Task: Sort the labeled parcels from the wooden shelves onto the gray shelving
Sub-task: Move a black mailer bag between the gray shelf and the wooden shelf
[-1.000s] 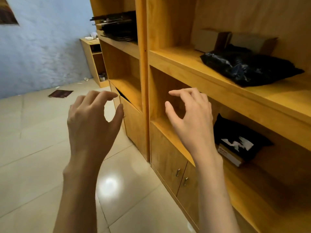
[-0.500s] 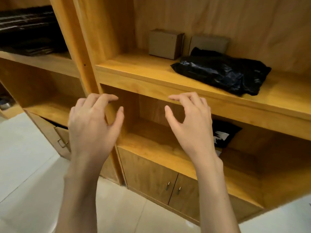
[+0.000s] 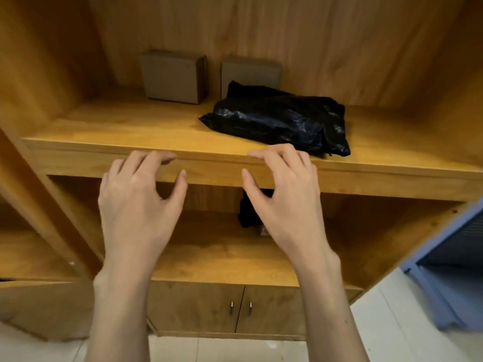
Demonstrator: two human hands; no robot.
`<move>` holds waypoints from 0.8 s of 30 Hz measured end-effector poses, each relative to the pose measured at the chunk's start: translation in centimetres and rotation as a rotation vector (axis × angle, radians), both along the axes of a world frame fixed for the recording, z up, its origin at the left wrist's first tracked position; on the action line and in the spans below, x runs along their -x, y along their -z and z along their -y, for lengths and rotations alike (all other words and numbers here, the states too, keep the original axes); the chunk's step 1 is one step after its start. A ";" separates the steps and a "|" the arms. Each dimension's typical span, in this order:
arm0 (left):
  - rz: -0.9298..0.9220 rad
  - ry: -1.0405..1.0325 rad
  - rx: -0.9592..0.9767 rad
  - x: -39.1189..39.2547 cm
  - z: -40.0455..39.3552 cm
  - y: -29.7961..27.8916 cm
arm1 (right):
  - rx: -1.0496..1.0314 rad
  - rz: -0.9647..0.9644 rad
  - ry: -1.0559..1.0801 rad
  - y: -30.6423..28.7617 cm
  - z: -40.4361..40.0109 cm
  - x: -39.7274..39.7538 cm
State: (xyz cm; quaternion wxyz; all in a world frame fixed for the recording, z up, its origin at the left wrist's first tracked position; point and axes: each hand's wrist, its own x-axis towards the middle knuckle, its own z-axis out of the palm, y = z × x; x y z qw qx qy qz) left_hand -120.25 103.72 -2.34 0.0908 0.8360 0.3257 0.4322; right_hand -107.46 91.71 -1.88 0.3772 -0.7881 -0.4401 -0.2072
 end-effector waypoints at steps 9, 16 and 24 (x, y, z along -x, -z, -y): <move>0.006 -0.016 -0.119 -5.0 -5.1 -2.1 | -0.141 0.076 0.008 -2.2 -4.2 -5.2; 0.006 -0.017 -0.118 -7.1 -7.8 -2.4 | -0.018 0.157 0.051 -2.7 -6.1 -8.0; 0.030 0.107 -0.080 -9.4 -9.9 -2.6 | 0.516 0.043 0.265 -4.8 -5.4 -10.9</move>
